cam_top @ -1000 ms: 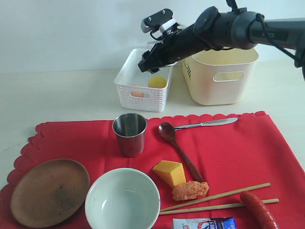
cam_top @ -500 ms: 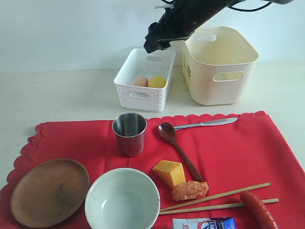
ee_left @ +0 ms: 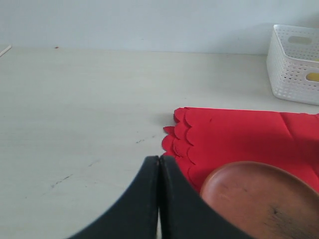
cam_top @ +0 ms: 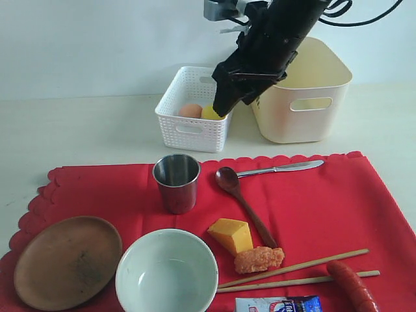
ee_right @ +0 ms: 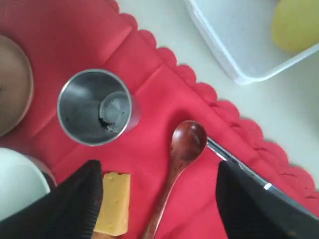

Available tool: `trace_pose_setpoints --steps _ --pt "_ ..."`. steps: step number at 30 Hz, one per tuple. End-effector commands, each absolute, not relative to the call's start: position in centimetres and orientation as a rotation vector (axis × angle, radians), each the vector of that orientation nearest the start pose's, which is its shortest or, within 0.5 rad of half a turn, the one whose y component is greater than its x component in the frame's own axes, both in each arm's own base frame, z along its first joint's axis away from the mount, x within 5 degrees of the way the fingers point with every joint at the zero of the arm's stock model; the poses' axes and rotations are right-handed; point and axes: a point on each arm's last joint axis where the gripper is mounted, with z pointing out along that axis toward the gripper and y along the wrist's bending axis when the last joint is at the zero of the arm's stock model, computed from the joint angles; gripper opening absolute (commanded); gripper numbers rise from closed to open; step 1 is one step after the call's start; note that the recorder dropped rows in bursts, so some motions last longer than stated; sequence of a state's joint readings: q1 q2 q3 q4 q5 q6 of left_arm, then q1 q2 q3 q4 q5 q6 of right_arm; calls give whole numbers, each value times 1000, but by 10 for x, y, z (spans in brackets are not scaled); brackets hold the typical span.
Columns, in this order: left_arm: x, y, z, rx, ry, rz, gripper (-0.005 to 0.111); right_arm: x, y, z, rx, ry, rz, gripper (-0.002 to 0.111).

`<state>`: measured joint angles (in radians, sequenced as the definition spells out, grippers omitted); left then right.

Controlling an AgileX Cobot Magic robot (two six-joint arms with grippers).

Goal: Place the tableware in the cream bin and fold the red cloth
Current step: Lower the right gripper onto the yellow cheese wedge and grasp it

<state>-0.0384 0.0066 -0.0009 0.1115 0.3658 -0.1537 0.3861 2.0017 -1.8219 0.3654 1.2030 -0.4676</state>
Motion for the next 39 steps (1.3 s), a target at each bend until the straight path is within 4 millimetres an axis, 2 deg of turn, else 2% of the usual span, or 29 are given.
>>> trace_pose_setpoints --steps 1,7,13,19,28,35,39 --pt "53 2 181 -44 1837 -25 0 360 187 277 -1053 2585 477 62" --pt "53 2 181 -44 1837 -25 0 321 193 262 -1115 2506 432 62" --pt "53 2 181 -44 1837 -25 0 300 202 239 -1146 2454 389 62" --pt "53 2 181 -44 1837 -25 0 290 202 212 -1131 2442 350 62" --pt "53 2 181 -44 1837 -25 0 277 190 180 -1070 2488 315 62" --pt "53 2 181 -44 1837 -25 0 265 183 164 -1073 2545 308 62" --pt "53 2 181 -44 1837 -25 0 260 189 162 -1093 2515 307 62"
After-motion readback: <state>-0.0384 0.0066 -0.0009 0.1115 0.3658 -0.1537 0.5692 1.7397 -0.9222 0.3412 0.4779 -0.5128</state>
